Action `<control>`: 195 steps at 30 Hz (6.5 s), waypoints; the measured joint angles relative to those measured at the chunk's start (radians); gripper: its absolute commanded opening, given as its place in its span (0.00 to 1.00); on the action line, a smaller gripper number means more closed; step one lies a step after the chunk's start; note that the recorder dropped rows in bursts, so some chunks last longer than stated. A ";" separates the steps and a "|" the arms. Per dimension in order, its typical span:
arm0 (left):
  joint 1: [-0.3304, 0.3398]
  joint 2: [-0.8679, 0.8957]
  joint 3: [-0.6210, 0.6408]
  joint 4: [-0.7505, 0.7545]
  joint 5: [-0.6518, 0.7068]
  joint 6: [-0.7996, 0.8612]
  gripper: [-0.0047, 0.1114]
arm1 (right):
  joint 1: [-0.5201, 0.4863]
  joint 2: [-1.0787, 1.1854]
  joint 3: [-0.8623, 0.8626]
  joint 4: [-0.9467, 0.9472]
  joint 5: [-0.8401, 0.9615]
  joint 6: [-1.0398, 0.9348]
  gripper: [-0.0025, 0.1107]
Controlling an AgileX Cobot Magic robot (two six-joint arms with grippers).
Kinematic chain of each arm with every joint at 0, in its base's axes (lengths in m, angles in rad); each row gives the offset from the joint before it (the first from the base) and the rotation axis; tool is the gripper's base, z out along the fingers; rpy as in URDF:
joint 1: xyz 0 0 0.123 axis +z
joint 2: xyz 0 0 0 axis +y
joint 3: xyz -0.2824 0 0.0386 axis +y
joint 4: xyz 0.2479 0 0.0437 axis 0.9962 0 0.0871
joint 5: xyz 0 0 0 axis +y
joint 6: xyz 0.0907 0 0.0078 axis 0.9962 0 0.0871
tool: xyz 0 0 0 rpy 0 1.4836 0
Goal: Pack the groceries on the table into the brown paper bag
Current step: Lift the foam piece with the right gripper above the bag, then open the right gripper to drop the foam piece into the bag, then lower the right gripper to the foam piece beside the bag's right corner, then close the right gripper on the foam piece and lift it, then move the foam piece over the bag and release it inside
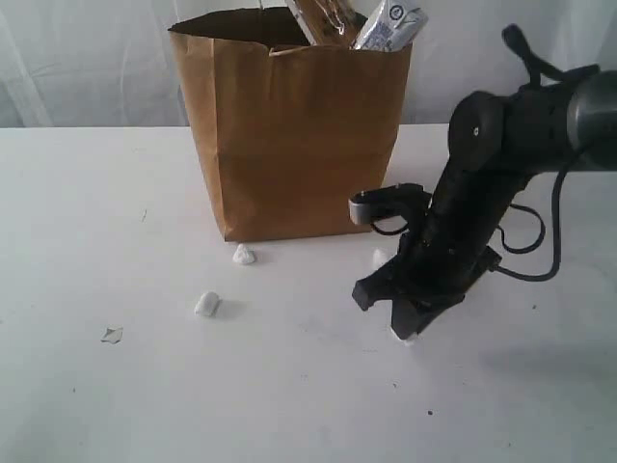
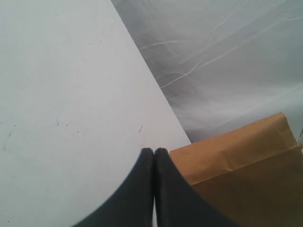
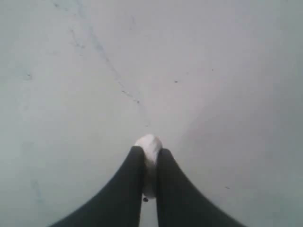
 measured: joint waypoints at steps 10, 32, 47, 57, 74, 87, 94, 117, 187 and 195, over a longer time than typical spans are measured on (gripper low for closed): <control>0.000 0.000 0.000 0.000 0.000 0.000 0.04 | 0.000 -0.131 -0.148 0.395 -0.010 -0.109 0.02; 0.000 0.000 0.000 0.000 0.002 0.000 0.04 | 0.000 -0.067 -0.282 1.460 -0.786 -1.136 0.02; 0.000 0.000 0.000 0.000 0.002 0.000 0.04 | 0.000 0.037 -0.377 1.463 -0.753 -1.150 0.32; 0.000 0.000 0.000 0.000 0.002 0.000 0.04 | 0.000 0.040 -0.377 1.463 -0.720 -1.152 0.46; 0.000 0.000 0.000 0.000 0.002 0.000 0.04 | 0.000 -0.046 -0.377 1.466 -0.647 -1.152 0.46; 0.000 0.000 0.000 0.000 0.002 0.000 0.04 | 0.000 -0.124 -0.377 0.873 -0.573 -0.944 0.38; 0.000 0.000 0.000 0.000 0.002 0.000 0.04 | 0.000 -0.240 -0.377 0.201 -0.413 -0.512 0.29; 0.000 0.000 0.000 0.000 0.002 0.000 0.04 | 0.000 -0.060 -0.240 -0.294 -0.046 0.076 0.44; 0.000 0.000 0.000 0.000 0.002 0.000 0.04 | 0.000 -0.152 -0.240 1.307 -0.279 -1.141 0.02; 0.000 0.000 0.000 0.000 0.002 0.000 0.04 | 0.000 -0.087 -0.248 1.447 -0.536 -1.491 0.02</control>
